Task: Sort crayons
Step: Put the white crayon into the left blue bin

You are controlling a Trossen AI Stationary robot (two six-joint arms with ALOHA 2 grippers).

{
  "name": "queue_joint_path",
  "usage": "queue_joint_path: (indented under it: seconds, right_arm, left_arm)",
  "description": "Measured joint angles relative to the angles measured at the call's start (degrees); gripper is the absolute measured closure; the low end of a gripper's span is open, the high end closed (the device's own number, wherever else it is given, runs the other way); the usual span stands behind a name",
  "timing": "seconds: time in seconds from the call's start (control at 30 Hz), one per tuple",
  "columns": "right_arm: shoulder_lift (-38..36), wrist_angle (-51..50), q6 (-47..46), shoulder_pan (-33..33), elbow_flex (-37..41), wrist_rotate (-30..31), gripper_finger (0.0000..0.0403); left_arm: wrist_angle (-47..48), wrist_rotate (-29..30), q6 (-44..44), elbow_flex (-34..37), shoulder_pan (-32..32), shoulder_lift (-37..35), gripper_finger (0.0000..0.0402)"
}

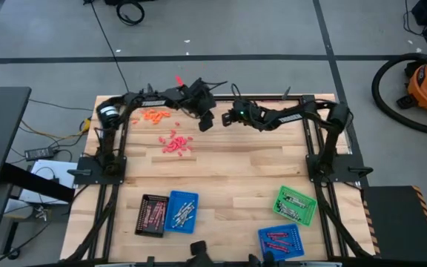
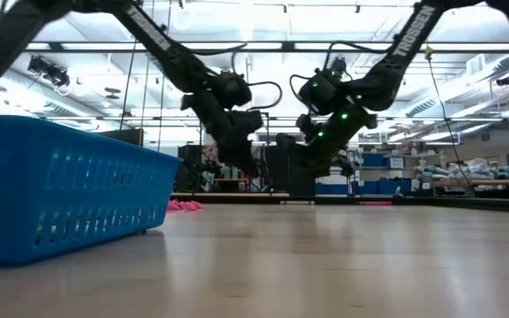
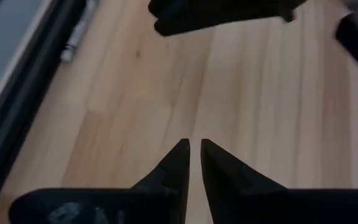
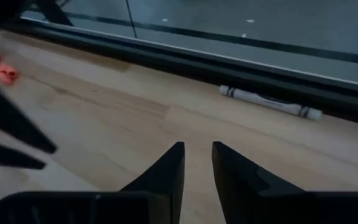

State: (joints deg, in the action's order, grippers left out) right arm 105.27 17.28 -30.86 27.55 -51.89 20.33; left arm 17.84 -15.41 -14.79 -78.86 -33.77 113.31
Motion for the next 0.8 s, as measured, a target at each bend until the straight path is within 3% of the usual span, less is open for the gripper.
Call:
queue_joint_path:
  seconds: [0.23, 0.37, 0.53, 0.8]
  right_arm:
    - [3.3, -0.7, -4.6, 0.0, -5.4, 0.3, 0.0312]
    - [2.9, -2.3, 2.5, 0.7, -6.3, -1.6, 0.0312]
    - [1.9, -4.1, 13.6, 3.7, -6.4, -3.5, 0.0312]
    - [0.4, -5.4, 20.8, 6.0, -6.3, -11.7, 0.0312]
  left_arm:
    - [-8.1, 1.3, 0.5, 14.5, 0.0, -8.7, 0.0354]
    - [-14.6, 1.9, 0.7, 21.2, -0.1, -13.5, 0.0354]
    - [-17.3, 2.7, 0.8, 23.5, -0.3, -16.7, 0.0354]
    - [-17.3, 2.8, 0.1, 23.5, -0.1, -17.0, 0.0354]
